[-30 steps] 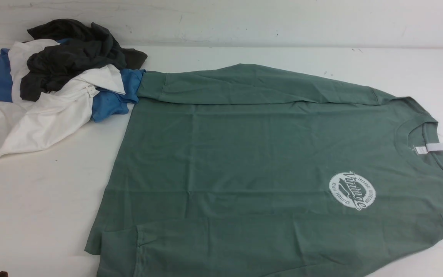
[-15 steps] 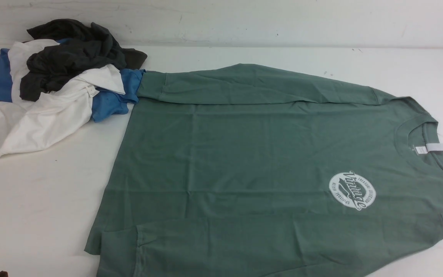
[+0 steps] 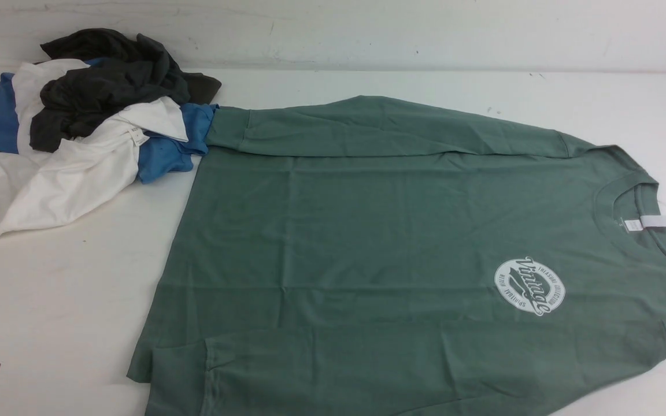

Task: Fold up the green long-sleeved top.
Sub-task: Use the left arm to clamp the cuff closest to it

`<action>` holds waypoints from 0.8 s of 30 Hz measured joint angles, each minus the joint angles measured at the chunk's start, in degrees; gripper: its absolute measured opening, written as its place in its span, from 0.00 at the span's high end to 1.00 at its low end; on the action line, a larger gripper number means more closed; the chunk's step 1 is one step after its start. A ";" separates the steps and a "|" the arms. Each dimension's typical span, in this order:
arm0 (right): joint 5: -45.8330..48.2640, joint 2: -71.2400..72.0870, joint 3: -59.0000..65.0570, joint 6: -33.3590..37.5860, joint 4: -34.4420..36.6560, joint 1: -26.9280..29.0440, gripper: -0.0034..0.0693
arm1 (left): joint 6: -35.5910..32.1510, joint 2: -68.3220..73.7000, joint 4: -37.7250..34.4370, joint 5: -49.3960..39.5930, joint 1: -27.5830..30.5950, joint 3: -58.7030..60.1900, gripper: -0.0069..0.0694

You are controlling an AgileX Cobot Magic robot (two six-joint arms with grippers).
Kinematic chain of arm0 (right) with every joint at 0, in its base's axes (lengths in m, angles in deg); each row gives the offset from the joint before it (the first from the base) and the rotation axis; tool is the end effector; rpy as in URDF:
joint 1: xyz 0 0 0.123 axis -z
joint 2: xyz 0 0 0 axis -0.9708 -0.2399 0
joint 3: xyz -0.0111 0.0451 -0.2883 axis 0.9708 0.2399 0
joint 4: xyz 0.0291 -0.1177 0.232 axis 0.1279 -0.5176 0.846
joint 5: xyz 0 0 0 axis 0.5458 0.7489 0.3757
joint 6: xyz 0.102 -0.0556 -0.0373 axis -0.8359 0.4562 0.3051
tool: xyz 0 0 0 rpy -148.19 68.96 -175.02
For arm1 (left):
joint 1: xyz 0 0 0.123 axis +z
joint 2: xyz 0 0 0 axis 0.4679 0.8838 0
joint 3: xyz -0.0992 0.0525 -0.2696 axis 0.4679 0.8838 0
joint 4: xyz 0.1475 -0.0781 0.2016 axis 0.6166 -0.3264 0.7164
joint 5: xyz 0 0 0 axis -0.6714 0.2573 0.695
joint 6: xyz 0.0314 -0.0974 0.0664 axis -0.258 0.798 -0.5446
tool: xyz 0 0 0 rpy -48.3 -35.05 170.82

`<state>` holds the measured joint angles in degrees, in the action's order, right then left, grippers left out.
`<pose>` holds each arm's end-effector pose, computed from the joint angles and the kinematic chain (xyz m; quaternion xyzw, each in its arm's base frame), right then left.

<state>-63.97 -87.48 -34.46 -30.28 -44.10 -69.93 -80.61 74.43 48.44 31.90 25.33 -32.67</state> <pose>0.0848 -0.0086 0.1649 0.0157 0.8006 -0.0502 0.5969 0.0905 -0.0093 0.1995 -0.1709 0.6813 -0.2323 0.6728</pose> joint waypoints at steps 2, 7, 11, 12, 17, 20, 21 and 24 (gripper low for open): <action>-2.50 0.00 0.35 -3.13 5.42 0.00 0.97 | 0.39 0.00 -4.46 4.04 0.00 0.00 0.91; -13.63 0.00 0.47 -14.28 27.59 0.00 0.97 | 1.08 0.00 -10.77 17.62 0.00 -2.56 0.91; -18.22 0.00 0.47 -15.21 36.58 0.00 0.97 | 0.51 0.00 -7.64 16.99 0.00 -12.83 0.91; -18.70 0.00 0.47 -14.87 37.25 0.00 0.97 | -0.28 0.51 -6.62 15.10 0.00 -16.00 0.91; -21.16 0.00 0.47 -13.93 38.62 0.00 0.97 | -5.91 11.81 -1.84 -4.88 0.00 -30.81 0.91; -21.16 0.00 0.05 -14.25 39.24 0.00 0.97 | -7.84 21.55 0.56 -18.96 0.00 -37.04 0.91; -18.74 0.00 -2.04 -14.01 39.38 0.00 0.97 | -8.30 28.73 2.14 -28.72 0.00 -40.12 0.91; -12.86 -0.06 -7.24 -11.56 37.93 0.00 0.97 | -8.49 38.21 3.96 -39.71 0.00 -42.39 0.91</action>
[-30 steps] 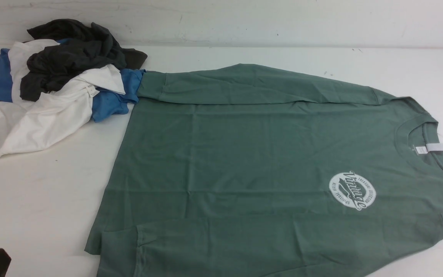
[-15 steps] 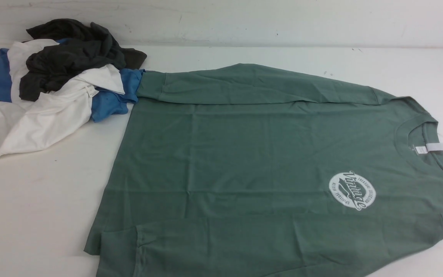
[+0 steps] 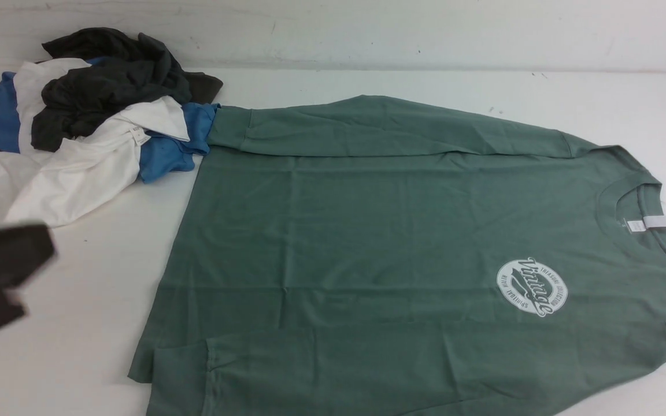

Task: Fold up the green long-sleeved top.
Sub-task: Use the left arm to clamp the cuff closest to it

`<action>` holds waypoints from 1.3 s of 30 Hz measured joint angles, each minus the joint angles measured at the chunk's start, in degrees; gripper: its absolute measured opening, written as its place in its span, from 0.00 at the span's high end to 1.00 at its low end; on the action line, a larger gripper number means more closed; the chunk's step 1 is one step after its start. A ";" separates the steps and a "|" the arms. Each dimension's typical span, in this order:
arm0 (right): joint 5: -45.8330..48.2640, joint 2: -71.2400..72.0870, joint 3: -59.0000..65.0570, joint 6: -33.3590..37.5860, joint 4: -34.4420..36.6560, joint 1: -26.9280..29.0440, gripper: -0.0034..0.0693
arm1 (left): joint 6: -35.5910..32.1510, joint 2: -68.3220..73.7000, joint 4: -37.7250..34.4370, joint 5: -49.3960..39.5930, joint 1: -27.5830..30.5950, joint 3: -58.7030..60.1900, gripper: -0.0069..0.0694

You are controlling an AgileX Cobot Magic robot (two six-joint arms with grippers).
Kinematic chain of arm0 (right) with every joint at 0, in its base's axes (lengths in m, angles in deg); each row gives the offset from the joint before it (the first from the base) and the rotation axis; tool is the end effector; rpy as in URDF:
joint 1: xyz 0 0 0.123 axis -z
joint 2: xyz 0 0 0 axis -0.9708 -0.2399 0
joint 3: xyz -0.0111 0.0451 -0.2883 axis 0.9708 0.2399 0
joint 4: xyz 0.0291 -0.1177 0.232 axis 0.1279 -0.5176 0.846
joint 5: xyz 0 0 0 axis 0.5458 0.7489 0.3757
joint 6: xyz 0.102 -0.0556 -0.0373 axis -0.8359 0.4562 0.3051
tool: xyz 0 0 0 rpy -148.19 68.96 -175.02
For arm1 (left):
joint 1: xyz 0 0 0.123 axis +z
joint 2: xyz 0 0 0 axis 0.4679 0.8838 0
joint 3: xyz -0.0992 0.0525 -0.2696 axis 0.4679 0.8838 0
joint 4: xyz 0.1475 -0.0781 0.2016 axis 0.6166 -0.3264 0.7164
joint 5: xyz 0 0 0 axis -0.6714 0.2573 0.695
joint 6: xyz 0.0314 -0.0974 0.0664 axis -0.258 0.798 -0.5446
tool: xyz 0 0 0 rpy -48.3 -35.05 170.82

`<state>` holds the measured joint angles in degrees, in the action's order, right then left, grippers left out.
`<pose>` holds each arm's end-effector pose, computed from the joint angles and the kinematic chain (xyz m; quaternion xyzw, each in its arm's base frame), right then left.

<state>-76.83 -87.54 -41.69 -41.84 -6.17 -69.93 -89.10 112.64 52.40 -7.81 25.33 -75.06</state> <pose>0.0826 0.0022 0.2431 0.2629 0.6195 0.2770 0.6858 0.1447 -0.0521 0.3305 0.0162 0.8582 -0.2291 0.4591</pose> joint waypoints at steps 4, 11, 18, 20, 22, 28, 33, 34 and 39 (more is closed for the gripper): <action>19.13 -8.92 -16.89 10.64 -4.64 0.00 0.97 | -1.94 21.07 3.04 -11.57 -0.16 -1.08 0.91; 43.50 -29.44 -39.93 19.80 -9.13 -0.65 0.97 | -0.76 41.16 8.82 -9.92 -7.71 -1.40 0.91; 62.74 -49.00 -49.46 23.10 -11.06 -1.02 0.97 | 3.46 45.85 12.49 -4.10 -12.52 -2.47 0.91; 63.12 -53.89 -49.52 23.40 -13.94 -1.28 0.97 | 5.26 45.80 15.67 -3.91 -12.52 -4.46 0.91; 63.18 -56.57 -49.52 23.54 -17.10 -1.95 0.97 | 7.34 45.89 18.06 -3.92 -12.52 -5.82 0.91; 63.18 -62.64 -49.52 23.23 -21.84 -8.85 0.97 | 13.60 48.43 24.89 -3.95 -12.52 -9.75 0.91; 63.12 -65.95 -49.52 20.90 -22.70 -18.90 0.97 | 15.20 52.73 27.57 -2.06 -12.52 -11.35 0.90; 62.93 -66.18 -49.52 20.14 -23.38 -20.82 0.97 | 15.33 53.78 28.09 -1.52 -12.52 -11.38 0.88; 61.55 -66.44 -49.52 18.00 -24.85 -25.29 0.97 | 15.99 57.13 28.67 0.95 -12.52 -11.38 0.74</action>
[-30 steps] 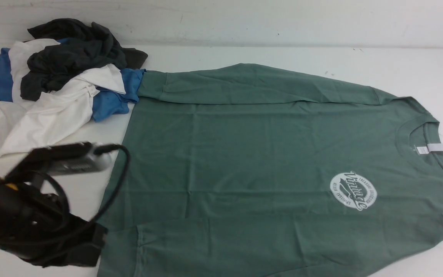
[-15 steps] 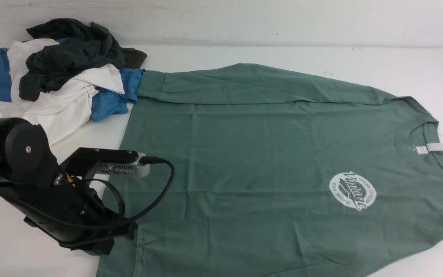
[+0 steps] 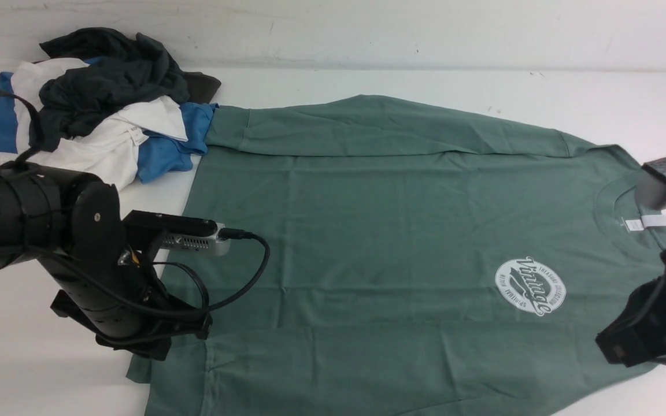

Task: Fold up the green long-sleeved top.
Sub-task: Use the left arm to clamp the cuff closest to it

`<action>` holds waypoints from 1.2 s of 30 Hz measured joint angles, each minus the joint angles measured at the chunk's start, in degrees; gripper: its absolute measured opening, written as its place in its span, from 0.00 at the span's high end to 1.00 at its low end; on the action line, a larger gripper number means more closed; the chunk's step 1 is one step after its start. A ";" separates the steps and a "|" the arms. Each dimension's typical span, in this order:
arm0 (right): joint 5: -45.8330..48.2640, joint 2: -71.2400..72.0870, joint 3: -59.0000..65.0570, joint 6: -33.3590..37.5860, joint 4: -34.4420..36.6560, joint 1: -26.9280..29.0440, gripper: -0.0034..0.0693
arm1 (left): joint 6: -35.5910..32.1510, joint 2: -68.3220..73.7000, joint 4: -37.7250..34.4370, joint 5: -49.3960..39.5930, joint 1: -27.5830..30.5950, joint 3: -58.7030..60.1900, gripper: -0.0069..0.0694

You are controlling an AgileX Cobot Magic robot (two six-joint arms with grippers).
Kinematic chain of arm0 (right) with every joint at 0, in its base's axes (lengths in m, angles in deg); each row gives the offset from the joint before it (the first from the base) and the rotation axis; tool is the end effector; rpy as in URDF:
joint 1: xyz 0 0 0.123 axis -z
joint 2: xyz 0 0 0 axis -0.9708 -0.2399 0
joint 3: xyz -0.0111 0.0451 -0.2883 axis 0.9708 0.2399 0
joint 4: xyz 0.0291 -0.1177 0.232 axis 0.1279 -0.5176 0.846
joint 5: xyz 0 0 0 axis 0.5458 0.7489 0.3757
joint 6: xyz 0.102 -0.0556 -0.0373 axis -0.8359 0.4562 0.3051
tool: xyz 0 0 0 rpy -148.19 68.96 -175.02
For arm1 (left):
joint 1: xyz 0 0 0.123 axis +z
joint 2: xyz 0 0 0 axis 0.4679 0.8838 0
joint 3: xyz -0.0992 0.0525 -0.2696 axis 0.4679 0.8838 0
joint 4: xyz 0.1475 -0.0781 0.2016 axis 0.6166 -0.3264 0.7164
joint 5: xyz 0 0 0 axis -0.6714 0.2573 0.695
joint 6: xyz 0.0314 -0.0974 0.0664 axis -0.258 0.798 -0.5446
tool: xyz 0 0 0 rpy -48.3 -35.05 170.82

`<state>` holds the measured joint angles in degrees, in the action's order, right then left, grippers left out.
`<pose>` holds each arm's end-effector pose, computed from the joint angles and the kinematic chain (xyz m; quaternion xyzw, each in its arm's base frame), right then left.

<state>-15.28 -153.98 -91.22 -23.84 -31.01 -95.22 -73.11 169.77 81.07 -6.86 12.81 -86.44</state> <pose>0.1887 0.0943 0.2864 -0.2291 0.9574 0.1263 0.1223 0.2907 -0.0843 0.1458 0.0719 0.9935 -0.0391 0.0786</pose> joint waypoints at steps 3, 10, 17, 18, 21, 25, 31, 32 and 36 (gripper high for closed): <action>-0.43 -0.04 0.00 -0.21 -0.28 -0.50 0.97 | 1.82 1.59 0.34 0.95 0.00 -0.07 0.62; -0.77 -0.06 0.00 -0.32 -0.90 -0.62 0.97 | 4.11 3.98 1.27 3.17 -0.06 -0.20 0.46; -2.33 -0.06 0.00 -0.37 -1.11 -0.62 0.97 | 4.17 4.44 1.02 3.94 -0.12 -0.28 0.51; -2.40 -0.06 0.00 -0.37 -1.11 -0.62 0.97 | 4.17 4.57 0.93 3.94 -0.12 -0.39 0.52; -2.52 -0.06 0.00 -0.43 -1.11 -0.62 0.97 | 4.17 4.71 0.51 3.94 -0.12 -0.40 0.57; -2.85 -0.06 0.00 -0.48 -1.11 -0.62 0.97 | 4.12 4.48 0.06 3.51 -0.30 -0.40 0.71; -3.45 -0.06 0.00 -0.48 -1.11 -0.62 0.97 | 3.87 1.09 1.01 -0.29 -0.30 -0.40 0.88; -3.51 -0.06 0.00 -0.48 -1.11 -0.62 0.97 | 3.82 0.93 1.00 -0.48 -0.30 -0.40 0.88; -4.12 -0.06 0.00 -0.48 -1.11 -0.62 0.97 | 3.69 -3.29 1.00 -2.47 -0.30 -0.40 0.88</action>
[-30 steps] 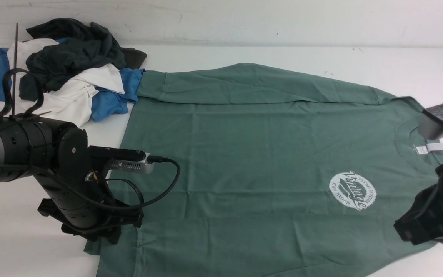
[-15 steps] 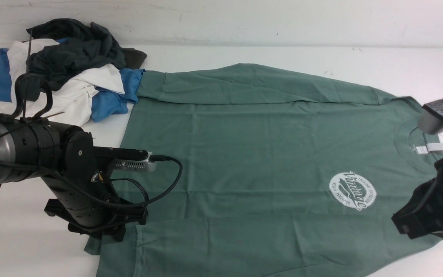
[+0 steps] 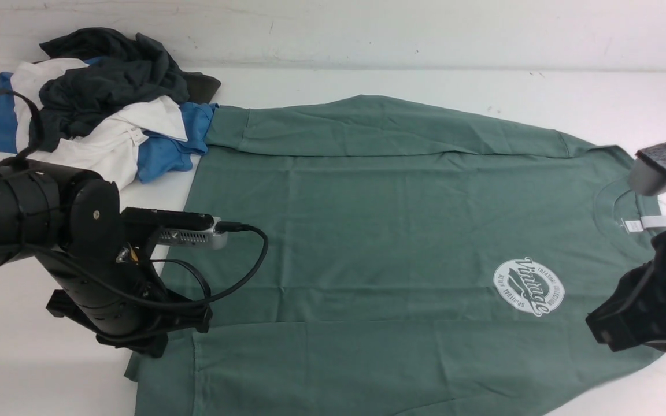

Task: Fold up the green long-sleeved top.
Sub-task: Use the left arm to drag and place the cuff at the centered position on the left edge of the fabric

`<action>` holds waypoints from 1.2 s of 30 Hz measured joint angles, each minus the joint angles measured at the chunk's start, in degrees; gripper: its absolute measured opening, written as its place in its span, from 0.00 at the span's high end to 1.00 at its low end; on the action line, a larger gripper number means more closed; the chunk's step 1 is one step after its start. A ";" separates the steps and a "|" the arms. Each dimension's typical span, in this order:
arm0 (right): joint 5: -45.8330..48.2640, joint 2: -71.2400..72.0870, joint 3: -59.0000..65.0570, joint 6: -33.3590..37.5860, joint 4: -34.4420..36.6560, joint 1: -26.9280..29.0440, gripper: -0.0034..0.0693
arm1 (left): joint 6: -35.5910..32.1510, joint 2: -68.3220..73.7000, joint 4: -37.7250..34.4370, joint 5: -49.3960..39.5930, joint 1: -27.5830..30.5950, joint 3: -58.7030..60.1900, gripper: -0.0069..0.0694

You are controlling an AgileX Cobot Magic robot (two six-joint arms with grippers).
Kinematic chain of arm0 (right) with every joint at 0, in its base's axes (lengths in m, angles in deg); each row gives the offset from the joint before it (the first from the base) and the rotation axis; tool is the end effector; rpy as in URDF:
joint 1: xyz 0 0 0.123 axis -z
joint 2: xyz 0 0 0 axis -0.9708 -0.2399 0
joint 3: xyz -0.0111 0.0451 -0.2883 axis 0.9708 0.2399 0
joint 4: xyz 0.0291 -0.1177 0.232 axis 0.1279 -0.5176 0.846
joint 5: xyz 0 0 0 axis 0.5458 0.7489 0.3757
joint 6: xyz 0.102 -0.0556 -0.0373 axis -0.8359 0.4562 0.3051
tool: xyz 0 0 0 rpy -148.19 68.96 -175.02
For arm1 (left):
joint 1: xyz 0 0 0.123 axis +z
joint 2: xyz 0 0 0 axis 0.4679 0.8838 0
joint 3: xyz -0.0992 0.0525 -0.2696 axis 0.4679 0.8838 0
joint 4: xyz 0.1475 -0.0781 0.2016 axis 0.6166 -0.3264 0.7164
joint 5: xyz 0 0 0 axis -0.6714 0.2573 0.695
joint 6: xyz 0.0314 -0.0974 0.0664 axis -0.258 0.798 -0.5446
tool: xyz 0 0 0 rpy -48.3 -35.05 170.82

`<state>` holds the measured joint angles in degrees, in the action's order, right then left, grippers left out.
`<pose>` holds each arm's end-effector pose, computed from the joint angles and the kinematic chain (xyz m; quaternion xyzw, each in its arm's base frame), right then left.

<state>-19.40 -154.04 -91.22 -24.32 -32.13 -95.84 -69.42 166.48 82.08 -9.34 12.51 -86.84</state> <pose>0.1966 0.0965 0.2881 -0.2274 0.9536 0.1199 0.1568 0.2855 -0.0832 0.1637 0.0494 0.9941 -0.0385 0.0886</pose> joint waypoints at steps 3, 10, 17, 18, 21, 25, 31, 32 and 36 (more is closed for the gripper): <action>-0.59 0.00 0.00 0.00 0.00 0.00 0.97 | 0.00 -3.76 0.02 -1.96 0.00 -1.11 0.88; -2.31 0.00 0.00 0.00 0.00 0.00 0.97 | -0.22 -9.14 -1.31 -7.67 0.00 -11.81 0.88; -4.20 -0.05 0.00 0.00 0.00 0.00 0.97 | -1.51 -6.96 -1.14 -10.74 0.23 -28.80 0.89; -4.20 -0.05 0.00 0.00 0.00 0.00 0.97 | -1.51 -6.81 -0.94 -10.74 0.34 -29.18 0.89; -4.32 -0.11 0.00 0.00 0.00 0.00 0.97 | -1.46 -3.04 0.45 -10.74 1.62 -34.97 0.89; -4.39 -0.21 0.00 0.00 0.00 0.00 0.97 | -1.45 2.99 2.41 -10.17 2.62 -39.30 0.89; -4.56 -0.65 0.00 0.00 0.00 -0.16 0.97 | -0.48 12.68 6.54 -10.08 3.11 -45.05 0.89; -4.56 -0.65 0.00 0.00 0.00 -0.21 0.97 | -0.43 13.93 6.58 -10.08 3.11 -45.63 0.89; -4.56 -0.65 0.00 0.00 0.00 -0.23 0.97 | -0.40 17.03 6.77 -10.55 3.12 -46.19 0.89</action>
<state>-23.96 -154.69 -91.22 -24.32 -32.13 -96.07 -69.82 183.51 88.85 -19.89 15.63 -133.04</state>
